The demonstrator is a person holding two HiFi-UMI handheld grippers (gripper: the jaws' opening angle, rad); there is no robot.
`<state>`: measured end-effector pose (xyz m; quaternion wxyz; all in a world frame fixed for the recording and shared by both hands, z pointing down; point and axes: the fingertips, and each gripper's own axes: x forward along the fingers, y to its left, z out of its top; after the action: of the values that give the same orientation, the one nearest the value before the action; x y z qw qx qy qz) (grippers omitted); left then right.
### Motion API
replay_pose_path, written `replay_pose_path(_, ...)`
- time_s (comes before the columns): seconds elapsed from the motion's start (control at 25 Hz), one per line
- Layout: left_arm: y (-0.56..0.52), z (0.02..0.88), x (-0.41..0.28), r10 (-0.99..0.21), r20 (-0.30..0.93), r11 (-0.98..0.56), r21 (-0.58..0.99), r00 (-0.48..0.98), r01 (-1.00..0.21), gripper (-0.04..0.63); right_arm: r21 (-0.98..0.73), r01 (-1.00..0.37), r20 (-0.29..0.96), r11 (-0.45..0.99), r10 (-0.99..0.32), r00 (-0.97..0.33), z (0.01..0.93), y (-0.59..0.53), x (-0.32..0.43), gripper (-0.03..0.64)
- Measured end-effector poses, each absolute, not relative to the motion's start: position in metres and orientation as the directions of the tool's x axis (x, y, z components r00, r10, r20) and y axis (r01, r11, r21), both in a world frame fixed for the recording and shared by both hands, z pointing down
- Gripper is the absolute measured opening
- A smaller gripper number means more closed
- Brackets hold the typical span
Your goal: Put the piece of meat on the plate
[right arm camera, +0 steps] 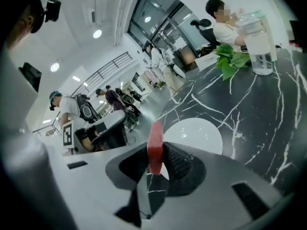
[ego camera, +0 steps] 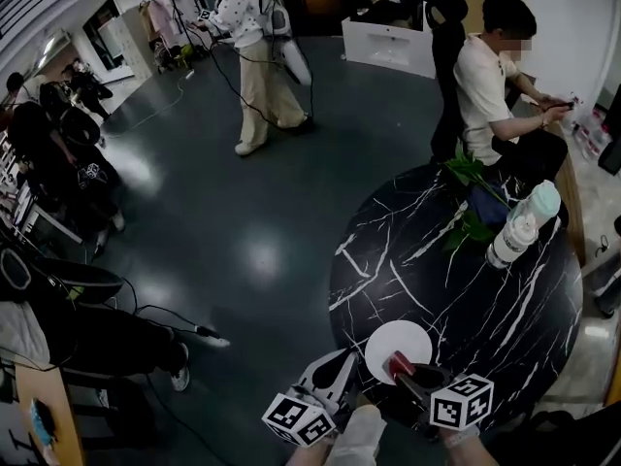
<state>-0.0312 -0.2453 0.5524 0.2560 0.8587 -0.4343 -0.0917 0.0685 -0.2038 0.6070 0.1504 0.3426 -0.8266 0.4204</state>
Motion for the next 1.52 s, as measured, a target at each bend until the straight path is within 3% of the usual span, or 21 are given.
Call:
replay_pose_path(0.2, -0.258, 0.564, -0.03, -0.791, 0.084, -0.474, 0.541, 0.606, -0.694, 0.009, -0.56, -0.693, 0.642, 0.454, -0.291, -0.71, 0.632, -0.208, 0.06, 0.086)
replay_pose_path(0.56, -0.277, 0.57, -0.022, -0.777, 0.077, -0.488, 0.554, 0.625, -0.675, 0.009, -0.518, -0.717, 0.691, 0.467, -0.265, -0.672, 0.649, -0.226, 0.073, 0.087)
replay_pose_path(0.88, -0.275, 0.574, -0.019, -0.77, 0.087, -0.485, 0.564, 0.632, -0.668, 0.009, -0.373, -0.742, 0.722, 0.558, -0.329, -0.609, 0.648, -0.234, 0.078, 0.108)
replay_pose_path(1.12, -0.269, 0.571, -0.019, -0.77, 0.089, -0.482, 0.567, 0.631, -0.668, 0.009, -0.271, -0.771, 0.735, 0.577, -0.393, -0.553, 0.647, -0.238, 0.086, 0.242)
replay_pose_path(1.28, -0.259, 0.572, -0.02, -0.766, 0.085, -0.493, 0.559, 0.638, -0.667, 0.009, -0.188, -0.786, 0.703, 0.59, -0.478, -0.527, 0.629, -0.241, 0.091, 0.259)
replay_pose_path(1.52, -0.24, 0.556, -0.016, -0.765, 0.06, -0.507, 0.559, 0.641, -0.656, 0.009, -0.213, -0.781, 0.636, 0.587, -0.524, -0.567, 0.6, -0.22, 0.091, 0.259)
